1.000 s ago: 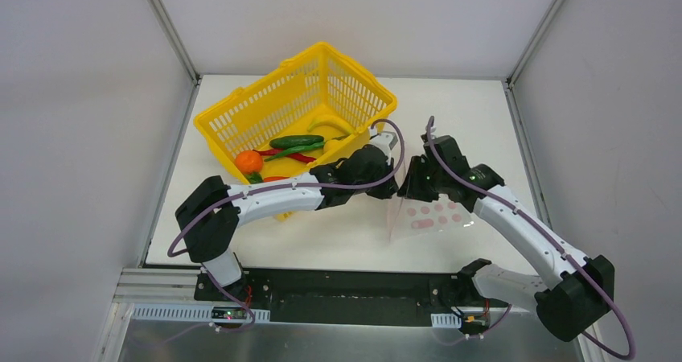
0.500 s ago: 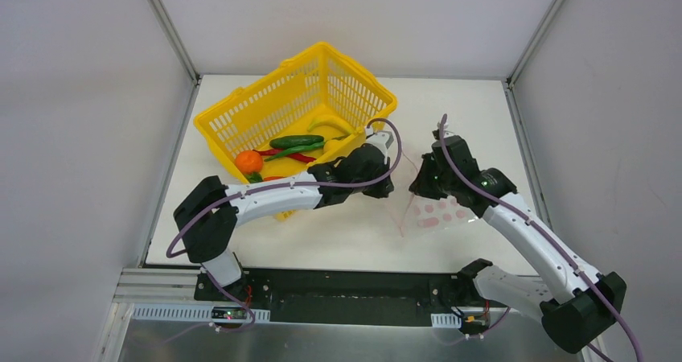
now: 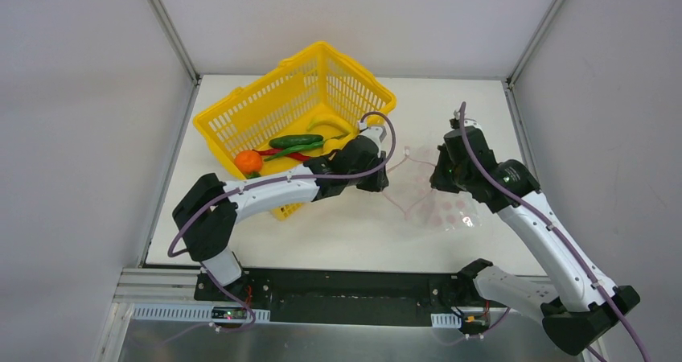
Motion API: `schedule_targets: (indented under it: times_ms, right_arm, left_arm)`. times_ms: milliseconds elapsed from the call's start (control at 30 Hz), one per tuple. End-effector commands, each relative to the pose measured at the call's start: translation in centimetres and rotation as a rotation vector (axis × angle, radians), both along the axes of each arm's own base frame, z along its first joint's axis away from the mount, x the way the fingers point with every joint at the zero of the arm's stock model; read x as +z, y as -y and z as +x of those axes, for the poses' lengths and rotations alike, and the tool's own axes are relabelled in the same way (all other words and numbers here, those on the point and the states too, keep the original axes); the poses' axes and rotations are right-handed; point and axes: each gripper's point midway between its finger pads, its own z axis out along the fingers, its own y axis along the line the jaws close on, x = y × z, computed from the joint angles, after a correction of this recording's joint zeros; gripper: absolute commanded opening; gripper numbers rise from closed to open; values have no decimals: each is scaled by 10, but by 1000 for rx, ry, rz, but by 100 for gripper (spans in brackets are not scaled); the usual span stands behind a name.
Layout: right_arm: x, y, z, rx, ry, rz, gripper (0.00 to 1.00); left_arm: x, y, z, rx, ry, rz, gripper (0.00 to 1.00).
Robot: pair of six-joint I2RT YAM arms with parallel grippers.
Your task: Place the food in the zip-top bag and seal the zipper
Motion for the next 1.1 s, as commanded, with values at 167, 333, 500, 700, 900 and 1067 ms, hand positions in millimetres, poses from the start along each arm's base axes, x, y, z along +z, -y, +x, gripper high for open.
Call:
schedule_targets:
  times_ms: [167,333,500,700,900,1067]
  right_arm:
    - [-4,-10,15,-46,20,54,0]
    - [-12,-16,23,-49,8,51,0]
    - [-15,-23,27,-34,4,71,0]
    - [-19,-26,28,-23,-5,72,0]
    - [-17,-27,27,-14,2,81,0]
    - [-14,-26,24,-9,12,91,0]
  left_arm:
    - [30,16,-9,-120,-1,-48,47]
    - [58,14,-17,-169,35,-79,61]
    - [82,3,-26,-212,69,-67,71]
    - [100,-9,-40,-257,95,-54,74]
    - [154,-40,-51,-284,240,-47,81]
    - [193,-107,-40,-245,398,130,98]
